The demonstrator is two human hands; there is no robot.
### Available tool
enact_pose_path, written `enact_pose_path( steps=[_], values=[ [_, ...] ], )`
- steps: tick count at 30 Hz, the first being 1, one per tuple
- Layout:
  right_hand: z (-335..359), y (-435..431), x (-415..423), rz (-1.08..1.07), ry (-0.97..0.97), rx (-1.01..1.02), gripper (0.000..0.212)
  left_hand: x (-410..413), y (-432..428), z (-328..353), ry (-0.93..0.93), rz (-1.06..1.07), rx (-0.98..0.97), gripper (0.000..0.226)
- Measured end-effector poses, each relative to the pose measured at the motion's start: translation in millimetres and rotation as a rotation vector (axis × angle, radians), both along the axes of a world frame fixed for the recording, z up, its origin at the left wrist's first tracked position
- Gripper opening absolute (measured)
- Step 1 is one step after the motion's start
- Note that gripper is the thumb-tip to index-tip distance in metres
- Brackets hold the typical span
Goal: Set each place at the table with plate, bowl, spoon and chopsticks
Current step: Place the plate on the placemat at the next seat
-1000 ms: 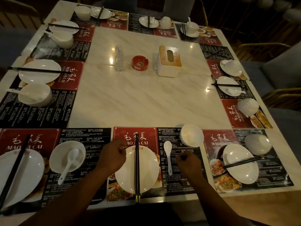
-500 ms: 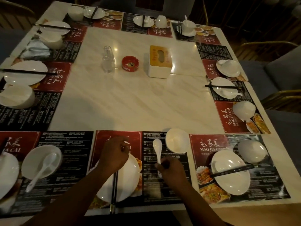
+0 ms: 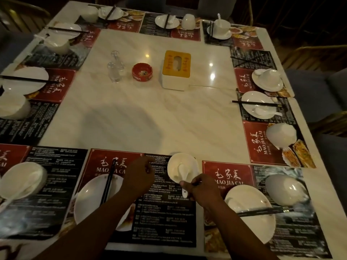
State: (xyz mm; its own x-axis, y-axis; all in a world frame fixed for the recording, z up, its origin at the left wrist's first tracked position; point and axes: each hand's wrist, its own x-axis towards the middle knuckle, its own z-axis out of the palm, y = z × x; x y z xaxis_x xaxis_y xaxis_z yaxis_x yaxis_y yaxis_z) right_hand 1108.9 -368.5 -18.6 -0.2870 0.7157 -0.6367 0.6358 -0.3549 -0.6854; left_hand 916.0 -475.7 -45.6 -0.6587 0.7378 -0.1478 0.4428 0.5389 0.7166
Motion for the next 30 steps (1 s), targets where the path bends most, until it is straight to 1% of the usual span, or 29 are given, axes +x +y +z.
enact_pose_path(
  steps=[4, 6, 11, 13, 15, 16, 17, 20, 21, 23, 26, 28, 30],
  values=[
    [4.4, 7.3, 0.6, 0.061, 0.005, -0.01, 0.035, 6.9, 6.7, 0.1, -0.019, 0.018, -0.03, 0.03],
    [3.4, 10.0, 1.0, 0.085, 0.019, -0.053, 0.034, 9.2, 11.5, 0.7, -0.028, 0.026, -0.047, 0.031],
    [1.0, 16.0, 0.7, 0.098, -0.004, -0.058, 0.044, 11.5, 24.3, 0.3, -0.144, 0.034, -0.068, 0.033],
    [-5.2, 23.7, 2.0, 0.097, -0.057, -0.02, 0.048, 12.1, 30.2, 0.0, -0.211, 0.0, -0.084, 0.034],
    [-16.5, 34.2, 5.6, 0.112, -0.097, 0.094, 0.058, 12.8, 35.8, -1.4, -0.291, -0.044, -0.109, 0.036],
    [-20.7, 38.2, 7.1, 0.127, -0.104, 0.147, 0.059, 13.1, 38.1, -2.8, -0.335, -0.06, -0.122, 0.035],
    [-27.6, 41.0, 8.5, 0.152, -0.108, 0.183, 0.055, 13.7, 39.8, -3.6, -0.374, -0.072, -0.137, 0.035],
    [-28.9, 41.3, 2.0, 0.276, -0.11, 0.304, 0.03, 15.3, 40.2, -3.2, -0.464, -0.079, -0.144, 0.033],
    [-29.6, 39.9, -0.5, 0.297, -0.106, 0.34, 0.026, 14.9, 38.2, -2.3, -0.483, -0.071, -0.142, 0.033],
    [-25.9, 34.5, -6.9, 0.353, -0.138, 0.38, 0.026, 10.8, 30.2, -0.2, -0.503, -0.062, -0.145, 0.031],
    [-21.1, 21.7, -13.6, 0.45, -0.179, 0.38, 0.03, 0.4, 11.8, 2.9, -0.558, -0.015, -0.134, 0.024],
    [-16.5, 9.1, -17.7, 0.489, -0.178, 0.378, 0.03, -5.7, -4.8, 8.0, -0.606, 0.03, -0.122, 0.019],
    [-17.5, -5.7, -21.3, 0.508, -0.164, 0.369, 0.031, -11.1, -24.0, 11.2, -0.628, 0.029, -0.131, 0.019]
  ],
)
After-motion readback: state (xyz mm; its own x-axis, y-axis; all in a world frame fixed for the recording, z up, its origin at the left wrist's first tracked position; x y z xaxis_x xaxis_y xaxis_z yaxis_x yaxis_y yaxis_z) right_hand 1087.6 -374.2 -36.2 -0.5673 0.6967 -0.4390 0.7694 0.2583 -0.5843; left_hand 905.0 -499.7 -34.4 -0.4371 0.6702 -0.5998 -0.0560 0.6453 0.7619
